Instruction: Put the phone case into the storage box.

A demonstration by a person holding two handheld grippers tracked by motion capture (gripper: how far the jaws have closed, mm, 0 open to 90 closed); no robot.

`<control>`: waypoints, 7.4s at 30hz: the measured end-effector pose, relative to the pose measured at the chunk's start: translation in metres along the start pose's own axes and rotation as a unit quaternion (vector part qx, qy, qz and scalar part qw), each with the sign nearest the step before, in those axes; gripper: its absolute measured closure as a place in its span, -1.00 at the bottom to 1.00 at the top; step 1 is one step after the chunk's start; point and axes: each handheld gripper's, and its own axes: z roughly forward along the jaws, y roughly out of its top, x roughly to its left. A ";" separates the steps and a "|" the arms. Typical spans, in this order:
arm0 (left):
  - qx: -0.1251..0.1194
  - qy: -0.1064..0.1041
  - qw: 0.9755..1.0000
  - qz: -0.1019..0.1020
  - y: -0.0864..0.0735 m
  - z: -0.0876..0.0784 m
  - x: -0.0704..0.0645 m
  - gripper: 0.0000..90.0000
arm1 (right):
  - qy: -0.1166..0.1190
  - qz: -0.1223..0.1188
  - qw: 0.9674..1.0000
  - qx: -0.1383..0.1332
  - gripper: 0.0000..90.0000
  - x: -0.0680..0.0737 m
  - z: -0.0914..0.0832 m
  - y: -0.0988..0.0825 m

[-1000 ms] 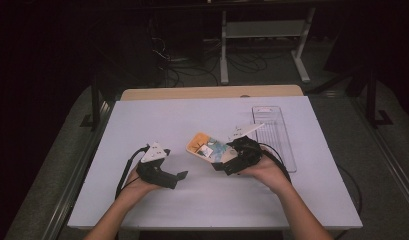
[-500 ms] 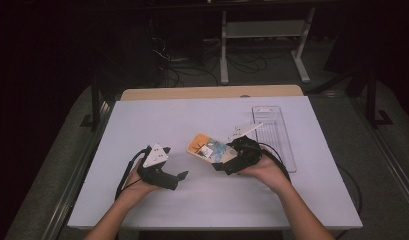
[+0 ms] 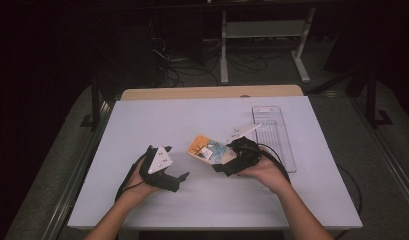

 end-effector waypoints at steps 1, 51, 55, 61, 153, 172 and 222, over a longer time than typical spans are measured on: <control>0.002 0.004 1.000 0.008 0.000 0.000 0.000 -0.98 | 0.001 -0.004 1.000 -0.003 -0.77 -0.001 0.000 0.000; 0.006 0.124 0.971 0.202 0.000 0.001 -0.022 -0.98 | -0.001 -0.003 1.000 -0.002 -0.77 -0.002 0.001 0.000; 0.012 0.138 0.963 0.233 0.002 0.000 -0.024 -0.98 | 0.003 0.008 1.000 0.000 -0.77 0.000 0.000 0.000; 0.007 0.156 0.952 0.262 0.002 0.001 -0.029 -0.98 | 0.002 0.001 1.000 -0.003 -0.77 -0.001 0.000 0.000; -0.007 0.217 0.836 0.504 0.009 0.016 -0.072 0.68 | 0.037 -0.007 0.999 0.000 -0.78 0.026 0.018 0.016; -0.004 0.221 0.834 0.506 0.012 0.012 -0.073 0.76 | 0.041 -0.008 0.999 -0.002 -0.93 0.025 0.016 0.016; 0.038 0.234 0.844 0.482 0.006 0.000 -0.051 0.76 | -0.024 0.016 0.996 -0.090 -0.98 -0.012 -0.058 -0.032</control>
